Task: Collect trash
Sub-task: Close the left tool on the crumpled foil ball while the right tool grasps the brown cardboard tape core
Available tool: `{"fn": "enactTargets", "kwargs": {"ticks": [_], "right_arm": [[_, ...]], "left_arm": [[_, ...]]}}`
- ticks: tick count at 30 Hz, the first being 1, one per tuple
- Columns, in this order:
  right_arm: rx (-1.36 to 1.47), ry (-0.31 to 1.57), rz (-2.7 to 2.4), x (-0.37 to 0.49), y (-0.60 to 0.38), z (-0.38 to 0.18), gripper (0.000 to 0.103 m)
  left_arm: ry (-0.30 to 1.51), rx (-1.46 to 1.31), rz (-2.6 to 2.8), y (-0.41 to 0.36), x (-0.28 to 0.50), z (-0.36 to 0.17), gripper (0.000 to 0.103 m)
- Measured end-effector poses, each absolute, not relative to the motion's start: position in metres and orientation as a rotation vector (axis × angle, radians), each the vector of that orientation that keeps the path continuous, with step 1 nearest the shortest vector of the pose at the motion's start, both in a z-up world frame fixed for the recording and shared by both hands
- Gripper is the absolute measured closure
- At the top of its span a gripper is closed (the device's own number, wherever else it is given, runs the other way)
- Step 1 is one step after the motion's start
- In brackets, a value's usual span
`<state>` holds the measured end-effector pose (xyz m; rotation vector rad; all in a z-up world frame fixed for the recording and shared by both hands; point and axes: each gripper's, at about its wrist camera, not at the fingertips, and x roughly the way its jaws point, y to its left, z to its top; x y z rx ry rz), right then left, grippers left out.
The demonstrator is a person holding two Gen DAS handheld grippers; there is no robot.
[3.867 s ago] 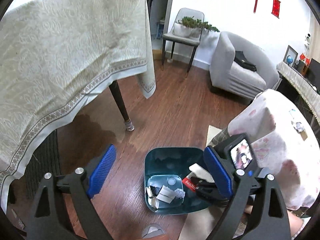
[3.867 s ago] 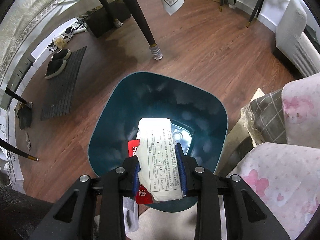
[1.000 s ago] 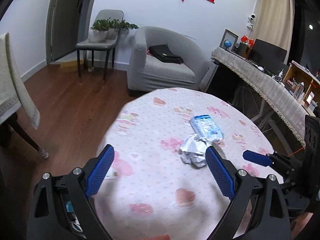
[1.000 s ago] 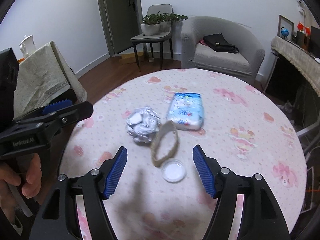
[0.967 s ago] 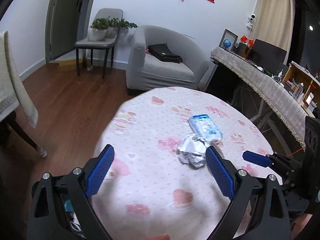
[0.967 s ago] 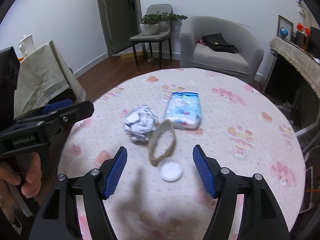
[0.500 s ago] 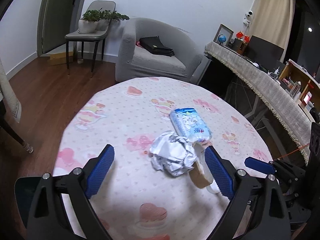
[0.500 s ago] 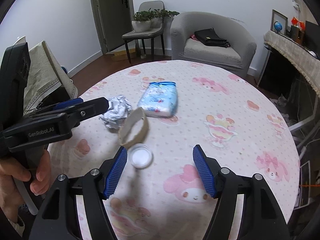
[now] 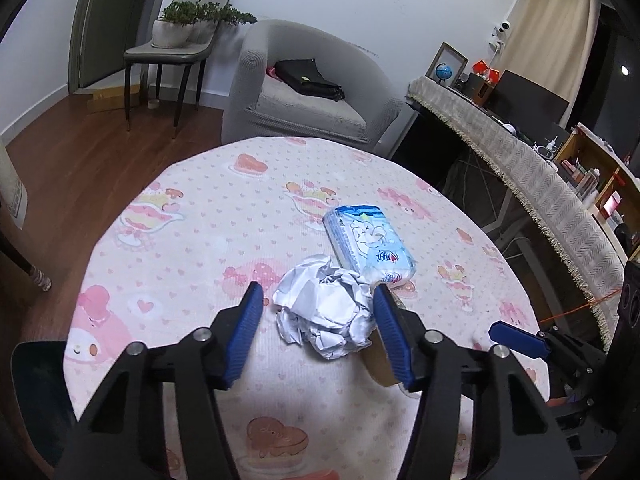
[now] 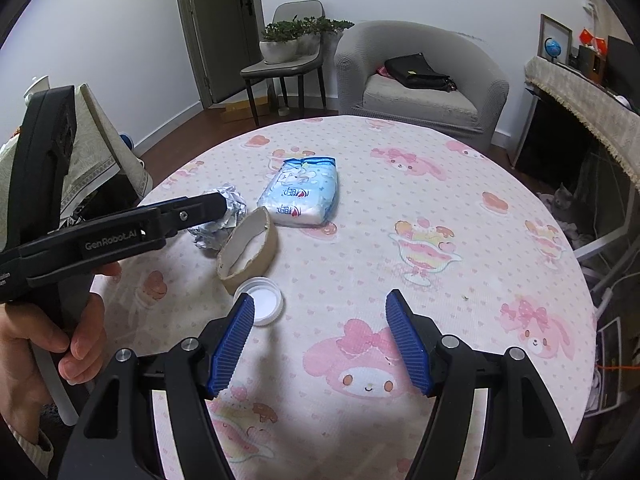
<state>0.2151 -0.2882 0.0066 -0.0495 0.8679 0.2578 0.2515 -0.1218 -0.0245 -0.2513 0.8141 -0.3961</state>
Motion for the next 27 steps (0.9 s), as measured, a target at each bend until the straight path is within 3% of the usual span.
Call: {"fn": "enactTargets", "kwargs": {"ticks": [8,27], "right_arm": [[-0.057,0.869,0.272,0.219,-0.278,0.006,0.034],[-0.070,0.858,0.308,0.232,-0.239,0.005,0.037]], "left_arm": [[0.808,-0.252,-0.430,-0.124,0.248,-0.023,0.061],[0.760,-0.278,-0.388,-0.082,0.240,-0.006,0.062]]}}
